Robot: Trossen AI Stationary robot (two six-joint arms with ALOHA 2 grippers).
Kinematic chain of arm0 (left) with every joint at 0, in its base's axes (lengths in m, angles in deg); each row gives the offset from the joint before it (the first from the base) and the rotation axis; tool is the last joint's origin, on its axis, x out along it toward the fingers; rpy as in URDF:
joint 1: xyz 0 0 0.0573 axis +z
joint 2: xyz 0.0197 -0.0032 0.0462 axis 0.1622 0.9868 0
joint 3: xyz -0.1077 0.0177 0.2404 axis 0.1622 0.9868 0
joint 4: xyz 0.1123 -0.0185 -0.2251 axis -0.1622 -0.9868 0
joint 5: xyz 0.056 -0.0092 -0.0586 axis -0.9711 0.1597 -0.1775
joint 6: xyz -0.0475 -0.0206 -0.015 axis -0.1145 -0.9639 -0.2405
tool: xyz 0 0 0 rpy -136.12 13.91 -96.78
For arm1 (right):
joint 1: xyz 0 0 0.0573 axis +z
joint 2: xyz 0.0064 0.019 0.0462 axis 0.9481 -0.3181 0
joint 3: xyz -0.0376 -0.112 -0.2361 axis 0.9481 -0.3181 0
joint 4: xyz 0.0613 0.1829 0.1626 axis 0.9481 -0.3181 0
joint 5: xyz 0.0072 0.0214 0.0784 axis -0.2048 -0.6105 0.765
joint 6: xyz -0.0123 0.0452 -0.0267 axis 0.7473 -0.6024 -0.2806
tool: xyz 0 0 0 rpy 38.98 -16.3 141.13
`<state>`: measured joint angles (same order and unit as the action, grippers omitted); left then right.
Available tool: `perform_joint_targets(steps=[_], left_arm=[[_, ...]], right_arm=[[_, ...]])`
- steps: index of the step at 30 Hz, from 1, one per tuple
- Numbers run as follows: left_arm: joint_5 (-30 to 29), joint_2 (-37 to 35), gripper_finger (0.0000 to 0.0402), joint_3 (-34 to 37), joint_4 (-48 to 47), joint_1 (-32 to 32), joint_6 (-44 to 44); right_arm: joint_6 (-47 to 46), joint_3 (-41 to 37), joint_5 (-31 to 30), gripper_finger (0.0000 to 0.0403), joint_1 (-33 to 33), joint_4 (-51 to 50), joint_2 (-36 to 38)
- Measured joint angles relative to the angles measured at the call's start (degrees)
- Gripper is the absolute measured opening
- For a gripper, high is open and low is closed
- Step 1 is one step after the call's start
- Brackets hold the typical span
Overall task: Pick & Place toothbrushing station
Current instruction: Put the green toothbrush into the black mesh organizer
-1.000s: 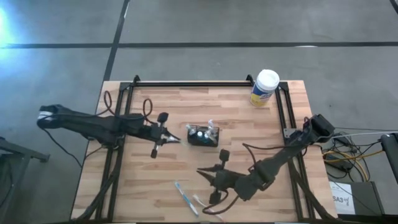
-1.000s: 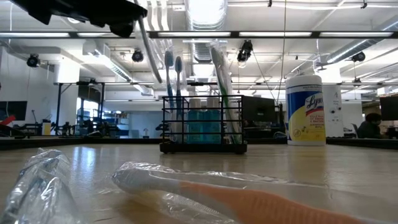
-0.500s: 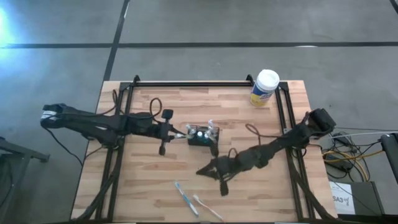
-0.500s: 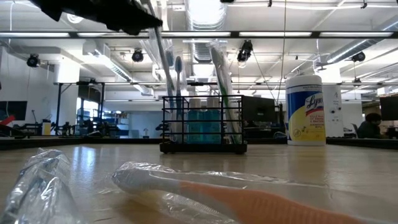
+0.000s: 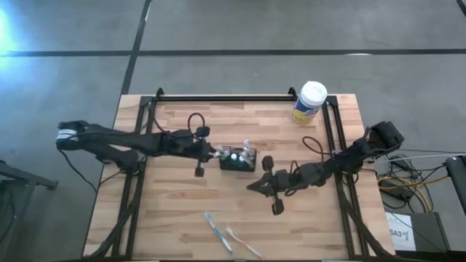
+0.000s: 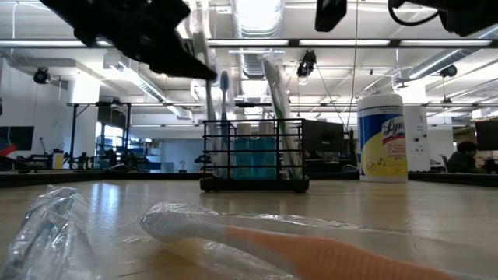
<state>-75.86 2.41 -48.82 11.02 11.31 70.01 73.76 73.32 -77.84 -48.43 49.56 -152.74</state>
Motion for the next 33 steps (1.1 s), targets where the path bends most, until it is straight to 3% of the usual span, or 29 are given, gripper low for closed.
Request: perform_joint_targets(steps=[9, 24, 33], left_arm=[[0.4, 5.4, 0.0019, 0.2, 3.9, 1.6, -2.8], [0.8, 11.0, 0.0025, 0.1, 7.6, 1.7, -4.1], [0.8, 5.5, 0.0092, 0.3, 1.9, 1.7, -4.9]], right_arm=[[-0.5, -3.7, -4.1, 0.0008, 0.1, 2.0, -0.3], [-2.3, -3.9, -4.4, 0.0008, 0.1, 0.4, -0.3], [-2.6, -3.9, -4.4, 0.0008, 0.1, 0.4, -0.3]])
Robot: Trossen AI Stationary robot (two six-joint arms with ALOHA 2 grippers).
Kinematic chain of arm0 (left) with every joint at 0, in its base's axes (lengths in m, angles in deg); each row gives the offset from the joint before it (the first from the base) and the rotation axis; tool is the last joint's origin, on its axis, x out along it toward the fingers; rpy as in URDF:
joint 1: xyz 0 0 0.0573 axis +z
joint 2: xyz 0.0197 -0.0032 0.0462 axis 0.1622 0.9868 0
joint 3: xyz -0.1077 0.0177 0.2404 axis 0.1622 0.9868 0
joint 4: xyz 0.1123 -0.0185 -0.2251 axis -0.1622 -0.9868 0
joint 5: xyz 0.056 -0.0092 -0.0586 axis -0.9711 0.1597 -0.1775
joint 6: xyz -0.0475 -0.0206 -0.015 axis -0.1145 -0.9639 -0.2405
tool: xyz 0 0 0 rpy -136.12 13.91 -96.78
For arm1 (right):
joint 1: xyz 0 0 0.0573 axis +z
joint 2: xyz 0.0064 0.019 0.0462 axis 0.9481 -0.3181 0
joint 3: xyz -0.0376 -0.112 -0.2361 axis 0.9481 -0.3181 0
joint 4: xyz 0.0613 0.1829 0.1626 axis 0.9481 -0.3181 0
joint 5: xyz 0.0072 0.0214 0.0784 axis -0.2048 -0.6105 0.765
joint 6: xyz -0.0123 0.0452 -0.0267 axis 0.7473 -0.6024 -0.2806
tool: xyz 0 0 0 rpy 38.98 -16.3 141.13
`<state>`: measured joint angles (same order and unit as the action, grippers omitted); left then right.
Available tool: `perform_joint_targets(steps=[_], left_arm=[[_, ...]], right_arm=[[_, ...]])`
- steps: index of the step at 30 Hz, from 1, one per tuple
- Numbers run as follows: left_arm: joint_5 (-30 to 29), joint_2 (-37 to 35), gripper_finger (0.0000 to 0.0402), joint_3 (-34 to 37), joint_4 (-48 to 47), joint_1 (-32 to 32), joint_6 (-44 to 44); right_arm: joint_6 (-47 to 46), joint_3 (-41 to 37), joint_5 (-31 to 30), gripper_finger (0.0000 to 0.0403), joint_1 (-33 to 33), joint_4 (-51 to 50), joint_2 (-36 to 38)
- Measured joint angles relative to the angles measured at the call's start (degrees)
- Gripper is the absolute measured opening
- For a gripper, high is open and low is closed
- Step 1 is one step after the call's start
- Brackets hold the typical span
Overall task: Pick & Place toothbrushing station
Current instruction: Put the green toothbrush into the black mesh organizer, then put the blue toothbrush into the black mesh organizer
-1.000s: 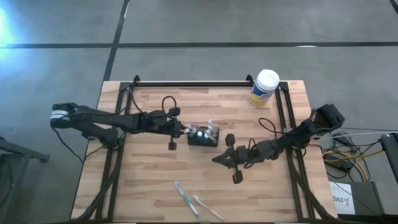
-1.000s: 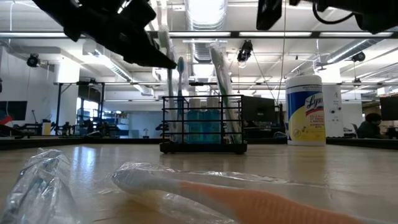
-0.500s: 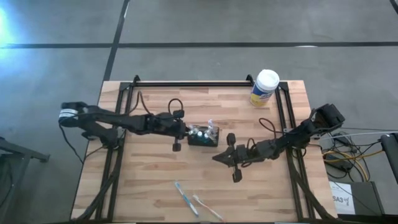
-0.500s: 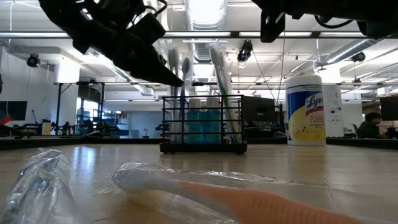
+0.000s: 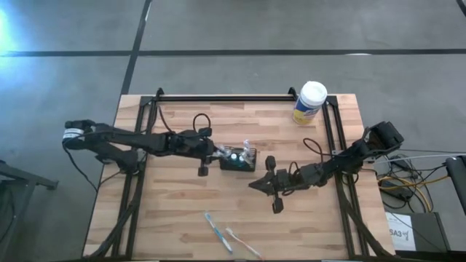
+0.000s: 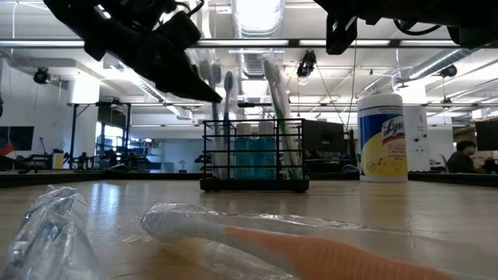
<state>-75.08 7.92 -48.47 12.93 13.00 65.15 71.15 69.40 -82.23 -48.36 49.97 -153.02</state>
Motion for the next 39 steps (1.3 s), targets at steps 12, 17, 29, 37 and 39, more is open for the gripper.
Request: perform_joint_targets(steps=[12, 17, 29, 37, 39], left_arm=[[0.5, -4.5, 0.0253, -0.2, -3.3, 0.0, -4.9], [2.4, -9.1, 0.0288, -2.1, -14.7, -0.1, -6.7], [17.7, -33.5, 0.0286, 0.8, -26.3, -3.1, -8.6], [13.2, -51.4, 0.0275, 16.6, -21.0, -3.1, -12.0], [13.2, -54.8, 0.0273, 19.6, -19.6, -3.1, -13.6]], right_arm=[[0.0, 0.0, 0.0, 0.0008, 0.0, -0.1, 0.0], [0.0, 0.0, 0.0, 0.0008, 0.0, -0.4, 0.0], [0.0, 0.0, 0.0, 0.0008, 0.0, -3.5, 0.0], [-0.5, 0.0, 0.0, 0.0008, 0.0, -4.9, 0.0], [-0.9, 0.0, 0.0, 0.0008, 0.0, -5.6, 0.0]])
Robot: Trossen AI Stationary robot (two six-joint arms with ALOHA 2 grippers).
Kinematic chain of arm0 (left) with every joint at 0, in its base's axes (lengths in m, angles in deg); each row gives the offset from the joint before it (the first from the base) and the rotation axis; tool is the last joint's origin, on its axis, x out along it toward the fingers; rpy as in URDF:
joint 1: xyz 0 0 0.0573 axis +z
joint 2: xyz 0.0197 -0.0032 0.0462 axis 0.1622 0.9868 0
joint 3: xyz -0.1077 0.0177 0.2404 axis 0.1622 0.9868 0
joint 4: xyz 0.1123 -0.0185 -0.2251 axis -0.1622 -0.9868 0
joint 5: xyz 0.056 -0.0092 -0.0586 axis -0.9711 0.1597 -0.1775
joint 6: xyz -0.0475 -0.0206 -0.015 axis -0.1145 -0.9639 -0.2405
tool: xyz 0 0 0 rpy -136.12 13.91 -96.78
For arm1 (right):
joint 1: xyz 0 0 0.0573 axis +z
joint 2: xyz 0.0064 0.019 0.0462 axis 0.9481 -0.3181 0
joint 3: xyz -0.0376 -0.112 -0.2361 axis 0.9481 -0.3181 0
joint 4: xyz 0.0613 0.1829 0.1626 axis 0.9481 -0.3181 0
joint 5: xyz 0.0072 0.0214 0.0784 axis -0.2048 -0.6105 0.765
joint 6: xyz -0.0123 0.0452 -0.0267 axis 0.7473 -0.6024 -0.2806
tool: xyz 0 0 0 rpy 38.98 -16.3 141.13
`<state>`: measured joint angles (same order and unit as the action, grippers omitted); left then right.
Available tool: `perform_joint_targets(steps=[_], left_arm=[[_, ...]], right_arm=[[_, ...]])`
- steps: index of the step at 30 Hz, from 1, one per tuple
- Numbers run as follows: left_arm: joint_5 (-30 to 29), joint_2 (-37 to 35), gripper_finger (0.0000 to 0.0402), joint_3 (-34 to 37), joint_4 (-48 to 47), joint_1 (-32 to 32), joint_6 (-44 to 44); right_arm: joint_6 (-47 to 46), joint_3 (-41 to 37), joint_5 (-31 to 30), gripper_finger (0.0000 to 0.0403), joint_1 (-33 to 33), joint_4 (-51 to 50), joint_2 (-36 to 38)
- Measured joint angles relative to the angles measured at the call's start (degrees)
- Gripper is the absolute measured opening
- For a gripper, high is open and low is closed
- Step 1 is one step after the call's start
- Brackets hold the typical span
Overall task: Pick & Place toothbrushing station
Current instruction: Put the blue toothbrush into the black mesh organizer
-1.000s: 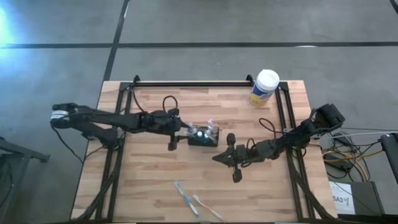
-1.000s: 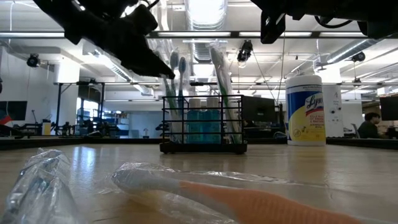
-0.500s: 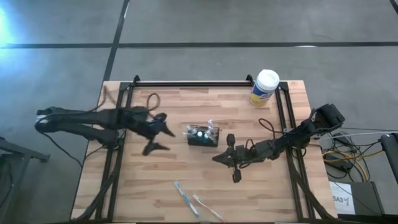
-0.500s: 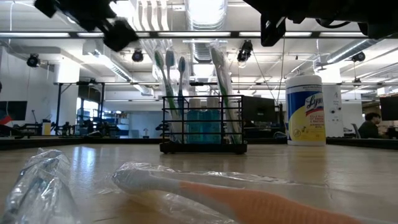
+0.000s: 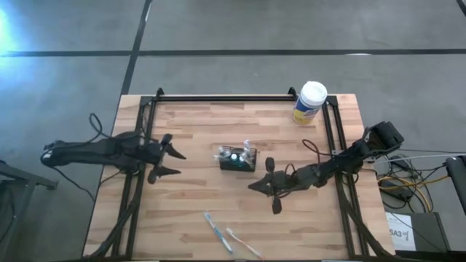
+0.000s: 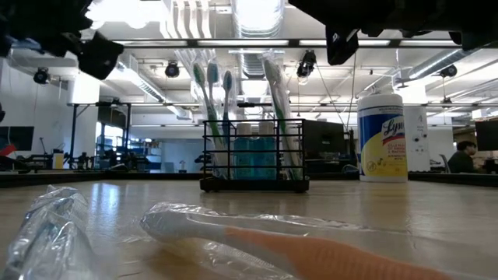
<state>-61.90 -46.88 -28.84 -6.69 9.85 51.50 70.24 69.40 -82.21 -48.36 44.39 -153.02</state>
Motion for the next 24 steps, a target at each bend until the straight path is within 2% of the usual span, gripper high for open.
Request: perform_joint_targets(steps=[4, 7, 12, 16, 18, 24], left_arm=[[0.1, -5.0, 0.0228, 5.5, 2.7, 0.0, -1.3], [0.1, -6.9, 0.0157, 9.2, 5.9, 0.0, -2.3], [0.3, -8.1, 0.0022, 10.8, 9.4, 0.0, -2.3], [1.2, -7.9, 0.0015, 11.3, 8.4, 0.0, -2.4], [1.5, -7.9, 0.0016, 11.3, 8.5, 0.0, -2.4], [1.5, -7.9, 0.0006, 11.3, 8.1, 0.0, -3.4]], right_arm=[[-2.8, 0.0, 0.0, 0.0008, 0.0, -2.1, 0.0], [-5.3, 0.0, 0.0, 0.0008, 0.0, -2.5, 0.0], [-9.0, 0.1, 0.1, 0.0008, 0.0, -3.9, 0.0], [-11.8, 2.5, 0.1, 0.0008, 0.0, -7.6, 0.0], [-13.1, 5.2, 0.0, 0.0008, 0.1, -12.8, 0.0], [-19.4, 21.1, 0.0, 0.0008, 2.3, -45.7, -0.9]])
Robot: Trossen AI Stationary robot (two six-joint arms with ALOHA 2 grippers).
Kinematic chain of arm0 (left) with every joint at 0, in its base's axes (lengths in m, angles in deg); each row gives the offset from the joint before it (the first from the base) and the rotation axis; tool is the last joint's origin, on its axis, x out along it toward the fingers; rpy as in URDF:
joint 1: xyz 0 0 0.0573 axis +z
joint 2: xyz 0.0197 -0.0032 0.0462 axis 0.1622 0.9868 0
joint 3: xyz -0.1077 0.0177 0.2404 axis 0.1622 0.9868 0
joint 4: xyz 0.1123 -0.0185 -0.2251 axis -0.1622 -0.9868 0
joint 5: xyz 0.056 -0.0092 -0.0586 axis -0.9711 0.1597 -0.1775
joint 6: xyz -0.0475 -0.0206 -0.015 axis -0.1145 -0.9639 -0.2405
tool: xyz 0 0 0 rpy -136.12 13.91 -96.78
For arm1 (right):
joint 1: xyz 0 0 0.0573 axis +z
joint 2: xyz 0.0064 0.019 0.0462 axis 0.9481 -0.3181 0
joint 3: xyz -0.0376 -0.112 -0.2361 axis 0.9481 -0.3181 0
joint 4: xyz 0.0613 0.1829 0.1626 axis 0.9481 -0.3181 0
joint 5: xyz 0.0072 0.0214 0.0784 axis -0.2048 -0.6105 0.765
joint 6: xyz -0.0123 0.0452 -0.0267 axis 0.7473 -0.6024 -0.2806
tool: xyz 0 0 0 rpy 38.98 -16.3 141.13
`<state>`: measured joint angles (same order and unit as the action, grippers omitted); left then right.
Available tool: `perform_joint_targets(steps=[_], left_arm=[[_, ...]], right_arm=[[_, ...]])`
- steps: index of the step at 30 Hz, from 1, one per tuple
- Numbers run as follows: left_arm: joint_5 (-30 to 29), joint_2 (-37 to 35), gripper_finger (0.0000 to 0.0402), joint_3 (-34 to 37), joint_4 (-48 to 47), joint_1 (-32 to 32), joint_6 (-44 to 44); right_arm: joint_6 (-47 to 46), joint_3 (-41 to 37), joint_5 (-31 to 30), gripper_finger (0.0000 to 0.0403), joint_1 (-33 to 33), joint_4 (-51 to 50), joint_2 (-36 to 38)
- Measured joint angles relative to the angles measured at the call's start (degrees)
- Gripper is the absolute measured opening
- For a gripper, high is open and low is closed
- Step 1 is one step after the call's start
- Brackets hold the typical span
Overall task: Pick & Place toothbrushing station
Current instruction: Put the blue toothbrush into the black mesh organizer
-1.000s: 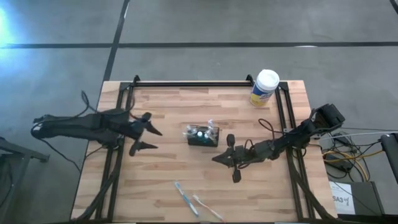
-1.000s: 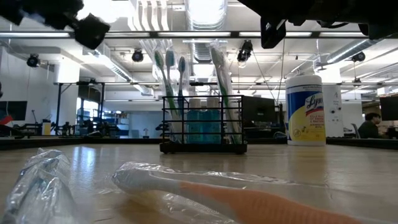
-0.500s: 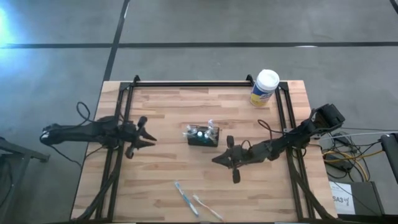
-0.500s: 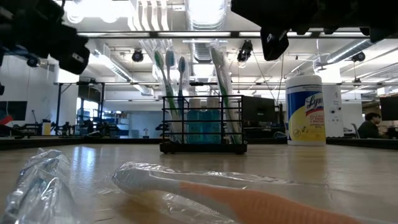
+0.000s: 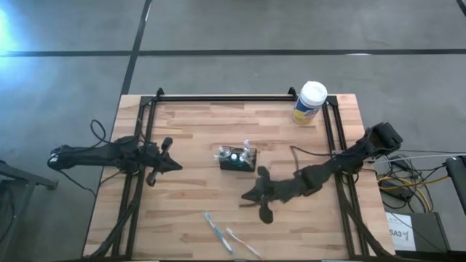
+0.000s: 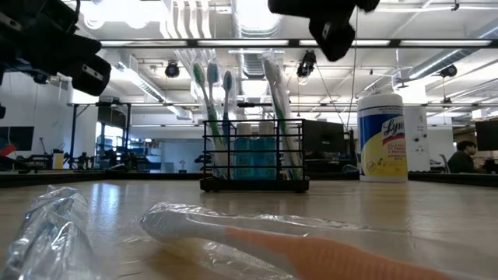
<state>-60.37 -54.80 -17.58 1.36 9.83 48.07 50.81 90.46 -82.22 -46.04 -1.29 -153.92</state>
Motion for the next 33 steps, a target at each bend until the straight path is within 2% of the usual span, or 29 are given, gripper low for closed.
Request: perform_joint_targets(steps=[3, 6, 13, 19, 27, 33], left_arm=[[0.0, 0.0, 0.0006, 0.8, -0.1, 0.0, 0.0], [-0.1, -0.1, 0.0012, 2.3, 0.9, 0.0, 0.0], [-1.9, -0.1, 0.0014, 5.0, 4.9, 0.0, 0.6], [-4.2, -0.1, 0.0005, 5.1, 6.2, 0.0, -0.4], [-4.2, -0.2, 0.0012, 4.4, 5.4, 0.0, -2.5], [-4.2, -0.2, 0.0007, 4.4, 5.1, 0.0, -2.4]], right_arm=[[-4.0, 8.6, -1.6, 0.0008, 1.5, -14.4, -3.3], [-7.2, 16.8, -4.1, 0.0008, 2.2, -22.9, -7.4], [-14.3, 33.2, -4.4, 0.0008, 0.7, -33.0, -17.8], [-14.3, 45.6, 4.4, 0.0008, -2.5, -37.4, -27.7], [-15.1, 62.7, 8.8, 0.0008, -4.0, -51.2, -40.2], [-15.4, 71.3, 9.7, 0.0008, -3.7, -54.3, -47.1]])
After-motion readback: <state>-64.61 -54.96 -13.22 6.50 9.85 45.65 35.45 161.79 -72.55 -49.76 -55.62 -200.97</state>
